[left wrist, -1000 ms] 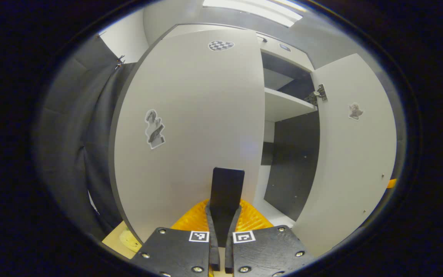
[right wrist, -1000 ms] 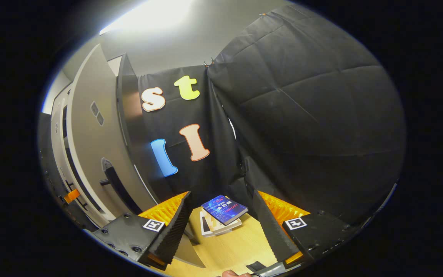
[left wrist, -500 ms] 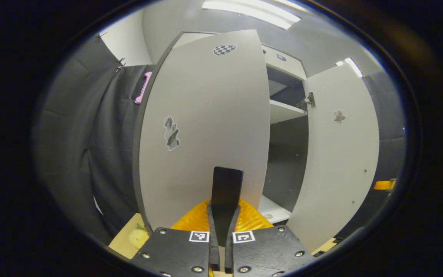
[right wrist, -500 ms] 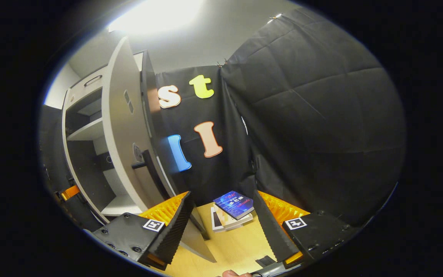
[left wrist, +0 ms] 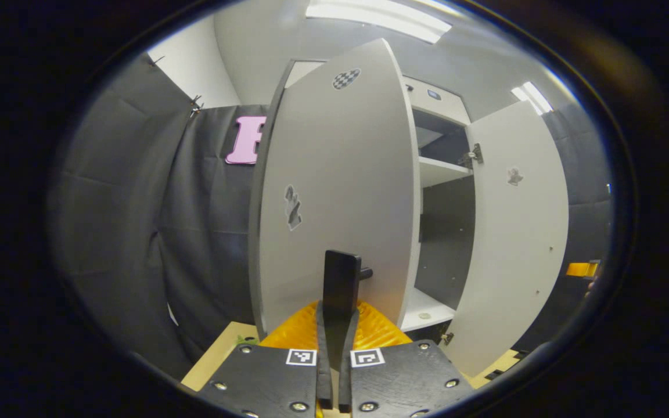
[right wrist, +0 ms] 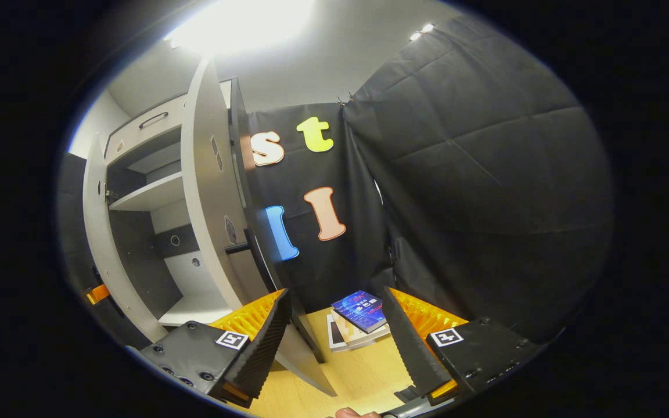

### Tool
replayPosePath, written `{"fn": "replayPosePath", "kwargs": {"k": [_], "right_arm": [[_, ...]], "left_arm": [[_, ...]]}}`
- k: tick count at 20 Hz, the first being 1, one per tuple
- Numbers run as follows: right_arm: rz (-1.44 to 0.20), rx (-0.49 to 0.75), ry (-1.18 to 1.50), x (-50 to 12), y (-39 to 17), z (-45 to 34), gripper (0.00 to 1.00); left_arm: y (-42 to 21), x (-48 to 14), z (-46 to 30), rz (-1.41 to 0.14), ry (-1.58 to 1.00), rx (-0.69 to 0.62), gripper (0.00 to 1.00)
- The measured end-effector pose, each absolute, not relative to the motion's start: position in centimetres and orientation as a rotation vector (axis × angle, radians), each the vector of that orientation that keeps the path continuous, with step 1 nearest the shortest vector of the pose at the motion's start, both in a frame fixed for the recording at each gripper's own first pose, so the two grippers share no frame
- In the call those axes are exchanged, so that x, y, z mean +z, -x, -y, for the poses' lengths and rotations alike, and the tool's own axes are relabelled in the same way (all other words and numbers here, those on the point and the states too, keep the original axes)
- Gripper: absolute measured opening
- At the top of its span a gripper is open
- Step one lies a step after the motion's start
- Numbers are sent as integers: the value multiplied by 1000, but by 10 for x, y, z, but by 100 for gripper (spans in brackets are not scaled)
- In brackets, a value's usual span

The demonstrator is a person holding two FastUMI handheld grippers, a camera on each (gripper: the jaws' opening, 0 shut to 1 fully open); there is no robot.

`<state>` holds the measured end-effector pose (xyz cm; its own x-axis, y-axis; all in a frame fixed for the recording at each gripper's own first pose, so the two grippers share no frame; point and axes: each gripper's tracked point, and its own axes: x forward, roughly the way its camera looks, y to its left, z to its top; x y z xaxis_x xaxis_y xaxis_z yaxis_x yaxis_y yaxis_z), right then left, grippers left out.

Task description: Open the right door of the double-door shoe cabinet with the right hand, and open the left door with the left hand.

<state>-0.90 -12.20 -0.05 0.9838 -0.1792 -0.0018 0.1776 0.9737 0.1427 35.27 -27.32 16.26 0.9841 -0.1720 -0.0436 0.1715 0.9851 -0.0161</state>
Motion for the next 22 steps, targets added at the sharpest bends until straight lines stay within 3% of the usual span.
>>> {"fn": "replayPosePath", "kwargs": {"k": [10, 14, 15, 16, 18, 19, 22], "right_arm": [[12, -152, -129, 1, 6, 91, 98], [16, -129, -102, 0, 8, 75, 98], [9, -124, -93, -4, 8, 71, 98], [1, -118, -86, -5, 8, 70, 92], [-13, -105, -84, -9, 6, 66, 92], [-16, -97, -90, -10, 9, 63, 98], [-6, -90, -96, -7, 12, 61, 92]], "left_arm": [[-345, 182, 249, -42, 64, -105, 6], [-350, 186, 220, -25, 127, -38, 1], [-349, 188, 215, -20, 132, -49, 1], [-351, 184, 224, -37, 165, -97, 1], [-344, 188, 231, -34, 191, -107, 0], [-346, 187, 228, -29, 164, -100, 1], [-347, 187, 223, -24, 107, -77, 1]]}}
